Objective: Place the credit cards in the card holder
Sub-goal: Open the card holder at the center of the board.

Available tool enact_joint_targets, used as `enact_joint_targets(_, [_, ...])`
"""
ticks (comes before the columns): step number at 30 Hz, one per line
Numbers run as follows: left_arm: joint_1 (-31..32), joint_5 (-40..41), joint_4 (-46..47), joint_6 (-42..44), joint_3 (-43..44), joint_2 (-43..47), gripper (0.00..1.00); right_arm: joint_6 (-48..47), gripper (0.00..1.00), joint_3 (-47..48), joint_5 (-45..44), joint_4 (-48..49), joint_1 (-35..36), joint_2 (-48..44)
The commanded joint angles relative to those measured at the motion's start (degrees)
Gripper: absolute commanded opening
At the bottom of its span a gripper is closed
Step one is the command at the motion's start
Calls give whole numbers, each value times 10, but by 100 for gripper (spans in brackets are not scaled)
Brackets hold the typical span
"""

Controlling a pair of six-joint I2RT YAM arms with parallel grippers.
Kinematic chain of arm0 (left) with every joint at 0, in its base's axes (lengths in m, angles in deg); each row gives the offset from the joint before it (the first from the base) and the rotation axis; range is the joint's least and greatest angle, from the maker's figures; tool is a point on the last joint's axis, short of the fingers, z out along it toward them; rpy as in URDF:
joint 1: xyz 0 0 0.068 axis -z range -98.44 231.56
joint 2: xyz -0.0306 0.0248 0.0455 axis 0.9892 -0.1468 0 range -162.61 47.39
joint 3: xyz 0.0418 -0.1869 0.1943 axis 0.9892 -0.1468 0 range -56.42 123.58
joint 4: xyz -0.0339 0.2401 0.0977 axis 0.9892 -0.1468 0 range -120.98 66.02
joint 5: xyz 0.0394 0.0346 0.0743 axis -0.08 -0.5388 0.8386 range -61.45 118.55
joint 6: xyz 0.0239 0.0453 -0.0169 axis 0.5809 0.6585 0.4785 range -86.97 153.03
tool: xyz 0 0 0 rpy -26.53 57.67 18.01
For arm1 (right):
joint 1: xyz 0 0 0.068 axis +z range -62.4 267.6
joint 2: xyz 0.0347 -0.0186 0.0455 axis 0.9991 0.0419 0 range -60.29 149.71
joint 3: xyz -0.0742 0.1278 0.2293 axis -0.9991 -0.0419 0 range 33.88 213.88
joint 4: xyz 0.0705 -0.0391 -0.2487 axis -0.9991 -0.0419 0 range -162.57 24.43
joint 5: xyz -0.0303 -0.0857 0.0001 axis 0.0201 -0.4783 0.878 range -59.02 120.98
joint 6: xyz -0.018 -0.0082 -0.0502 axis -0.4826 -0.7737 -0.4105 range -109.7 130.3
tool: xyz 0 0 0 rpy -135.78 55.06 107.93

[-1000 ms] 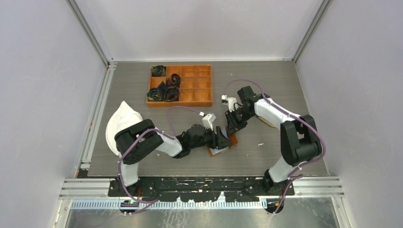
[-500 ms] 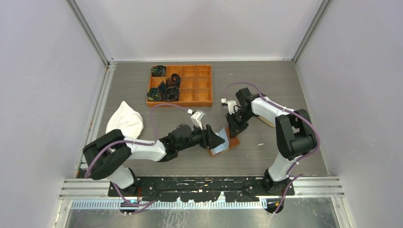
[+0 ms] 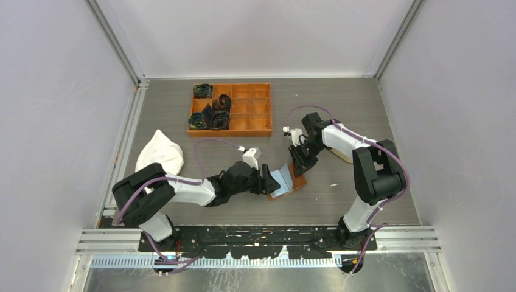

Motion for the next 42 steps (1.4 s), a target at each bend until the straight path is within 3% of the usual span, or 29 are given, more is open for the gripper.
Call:
enact_joint_targets(1, [-3,23,-23,-14,36,-15,57,-8,20,22,11,-8,1,0])
enact_joint_targets(16, [-3,5,-16,-5,61,-34,57,-15,22,26,20,-15,0,-7])
enact_joint_targets(23, [-3,7,49,17,20,-2,56,-16,42,-2,54,26,-2,-137])
enact_joint_targets(30, [-3,29,81,50,-27,52,55,-87,65,-84,220,82,22,-304])
enact_joint_targets(33, [-3,48,83,60,-49,77,54,-148,65,-104,277,85,49,-311])
enact_joint_targets(35, [-3,63,77,66,-61,96,53,-126,61,-128,201,141,97,-306])
enact_joint_targets(38, [-3,96,42,72,-78,132,51,-119,47,-153,37,213,200,-293])
enact_joint_targets(42, [-3,134,-11,76,-100,190,51,-106,44,-122,-61,197,228,-235])
